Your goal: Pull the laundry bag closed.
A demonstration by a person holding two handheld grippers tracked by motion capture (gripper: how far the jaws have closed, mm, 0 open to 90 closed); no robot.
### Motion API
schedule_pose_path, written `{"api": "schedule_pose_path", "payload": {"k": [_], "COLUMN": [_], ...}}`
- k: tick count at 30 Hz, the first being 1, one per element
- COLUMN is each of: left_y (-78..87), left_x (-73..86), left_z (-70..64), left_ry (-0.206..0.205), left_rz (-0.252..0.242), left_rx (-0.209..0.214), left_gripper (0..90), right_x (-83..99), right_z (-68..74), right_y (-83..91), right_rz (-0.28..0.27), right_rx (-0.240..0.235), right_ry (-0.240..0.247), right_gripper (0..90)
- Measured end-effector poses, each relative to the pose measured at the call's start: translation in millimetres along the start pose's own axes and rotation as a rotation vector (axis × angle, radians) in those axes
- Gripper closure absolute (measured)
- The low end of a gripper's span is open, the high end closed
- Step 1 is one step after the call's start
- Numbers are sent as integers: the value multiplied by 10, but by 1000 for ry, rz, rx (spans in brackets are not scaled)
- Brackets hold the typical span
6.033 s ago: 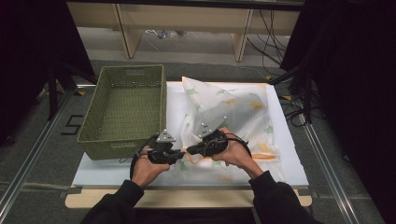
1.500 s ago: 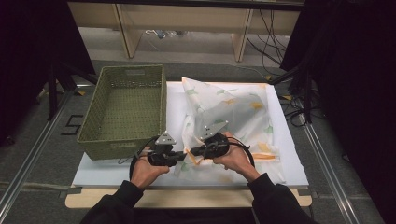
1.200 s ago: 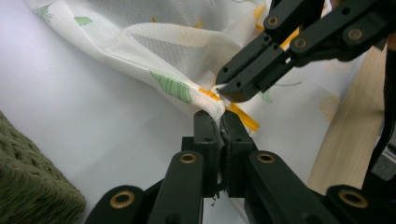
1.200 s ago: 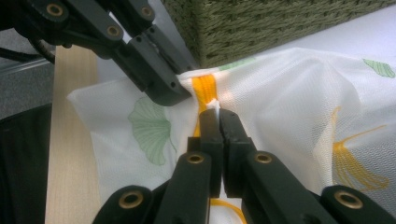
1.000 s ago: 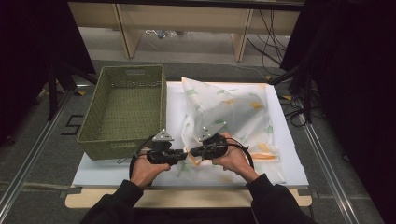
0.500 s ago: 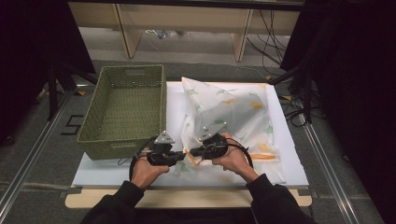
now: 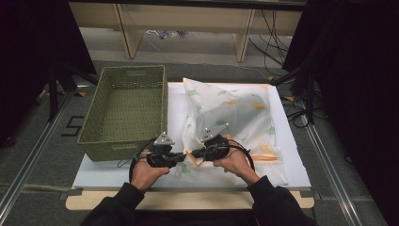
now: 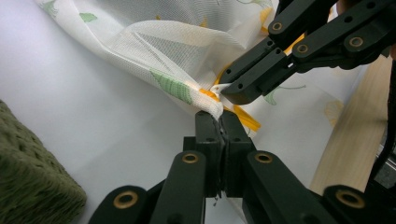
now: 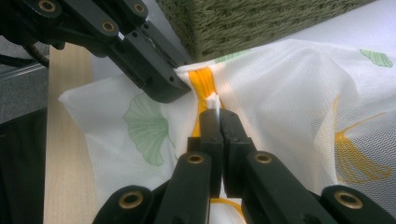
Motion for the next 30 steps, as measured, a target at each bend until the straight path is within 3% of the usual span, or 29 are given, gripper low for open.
{"api": "schedule_pose_path", "payload": {"k": [6,9,11,16,18,23,25,28,30], "left_y": [16,18,24,4,6,-6,-7,-32,-32], "left_x": [17,9,13,-2,-3,-3,5,5,10], "left_z": [21,17,24,3,0,-7,-5,-31,-24], "left_ry": [-8,0,-20,-9,-30,-26,-51,-49,-70], "left_rz": [13,-2,14,-4,7,6,25,24,38], "left_rx": [5,5,17,16,20,14,19,24,23], "left_gripper": [876,874,873,872,871,870,869,869,868], "right_x": [10,10,11,9,9,-2,-15,-25,-28], "right_z": [-2,-17,-12,0,2,10,10,16,5], "right_y": [6,5,4,-9,-31,-29,-28,-21,-16], "right_rz": [6,-8,3,12,7,1,-6,-18,-10], "right_rx": [1,-25,-27,-21,-19,-36,-44,-62,-57], "right_ry": [-1,-22,-7,10,3,-6,8,-31,-36], "right_gripper": [900,900,900,897,890,866,852,847,832]}}
Point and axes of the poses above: each handheld gripper's, and its own axes: y roughly backward along the jaws, x roughly out of its underside, z roughly to its left, the point moved 4 cm from there along -y, roughly forward along the jaws, and after that the axes turned 14 degrees about -y, right-handed, at the moved point
